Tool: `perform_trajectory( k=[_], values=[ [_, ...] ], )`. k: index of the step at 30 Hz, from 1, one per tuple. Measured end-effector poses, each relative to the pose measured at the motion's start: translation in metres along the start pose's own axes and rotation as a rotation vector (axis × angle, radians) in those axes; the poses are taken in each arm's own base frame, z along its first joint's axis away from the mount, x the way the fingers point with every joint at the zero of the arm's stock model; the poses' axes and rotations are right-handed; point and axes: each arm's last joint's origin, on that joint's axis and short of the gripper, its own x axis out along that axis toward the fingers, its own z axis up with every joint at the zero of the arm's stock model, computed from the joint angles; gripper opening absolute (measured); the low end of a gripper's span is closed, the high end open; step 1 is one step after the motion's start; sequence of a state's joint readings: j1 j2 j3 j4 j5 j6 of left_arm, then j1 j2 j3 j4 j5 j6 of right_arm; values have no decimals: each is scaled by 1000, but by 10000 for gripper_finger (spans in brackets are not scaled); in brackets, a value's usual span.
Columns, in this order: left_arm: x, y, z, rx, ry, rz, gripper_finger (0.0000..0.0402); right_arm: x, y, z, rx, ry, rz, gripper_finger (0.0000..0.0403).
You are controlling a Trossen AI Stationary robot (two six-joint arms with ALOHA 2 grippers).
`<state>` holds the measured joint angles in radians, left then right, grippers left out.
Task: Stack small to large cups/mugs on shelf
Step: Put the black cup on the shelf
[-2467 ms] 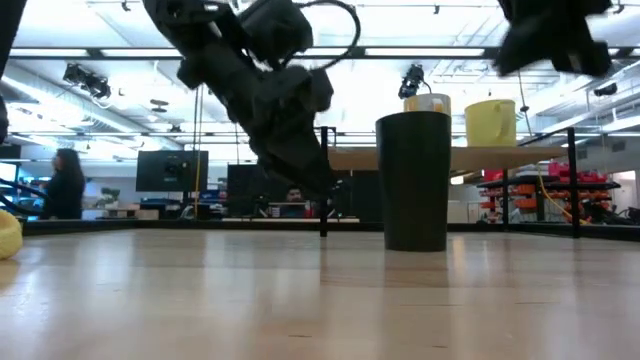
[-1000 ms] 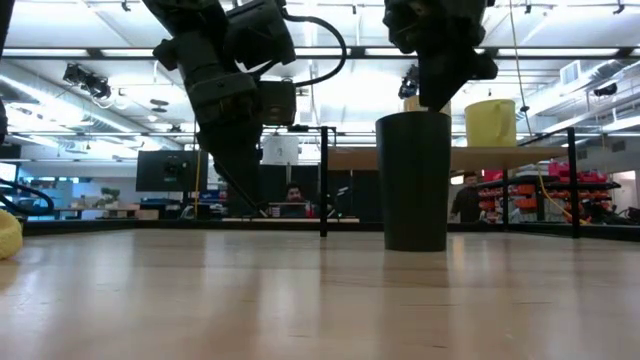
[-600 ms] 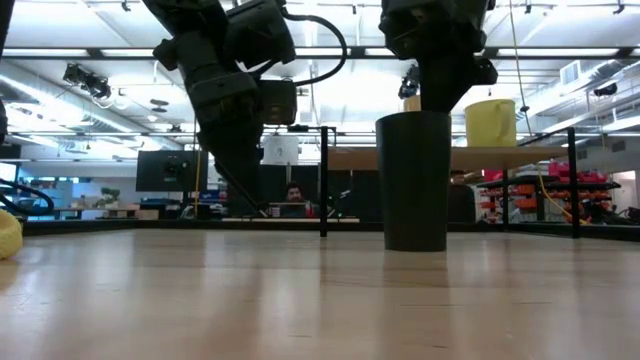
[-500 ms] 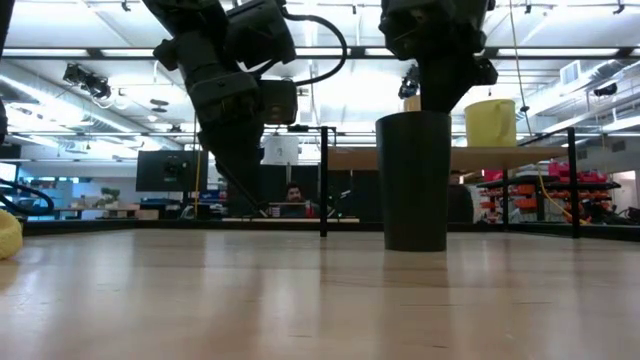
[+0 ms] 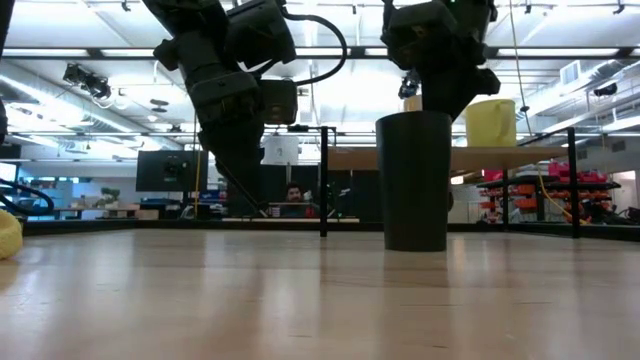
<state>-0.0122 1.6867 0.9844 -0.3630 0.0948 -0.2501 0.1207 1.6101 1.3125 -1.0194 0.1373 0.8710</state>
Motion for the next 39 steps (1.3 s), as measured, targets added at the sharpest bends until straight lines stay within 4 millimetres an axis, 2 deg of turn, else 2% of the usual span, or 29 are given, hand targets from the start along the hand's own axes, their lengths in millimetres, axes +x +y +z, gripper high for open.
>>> perform_trajectory(
  k=[14,25,32,39],
  values=[
    [0,0,1,-6,-12,-3,162,10,4,2,-7,-9,-14,82],
    [0,0,1,-22,-12,-3,162,9,4,2,-6,-3,-14,11],
    [0,0,1,-26,-11,-3,162,9,3,3,-24,6,-9,7],
    [0,0,1,-26,-12,-3,162,-13,0,16,-44,16,-17,4]
  ],
)
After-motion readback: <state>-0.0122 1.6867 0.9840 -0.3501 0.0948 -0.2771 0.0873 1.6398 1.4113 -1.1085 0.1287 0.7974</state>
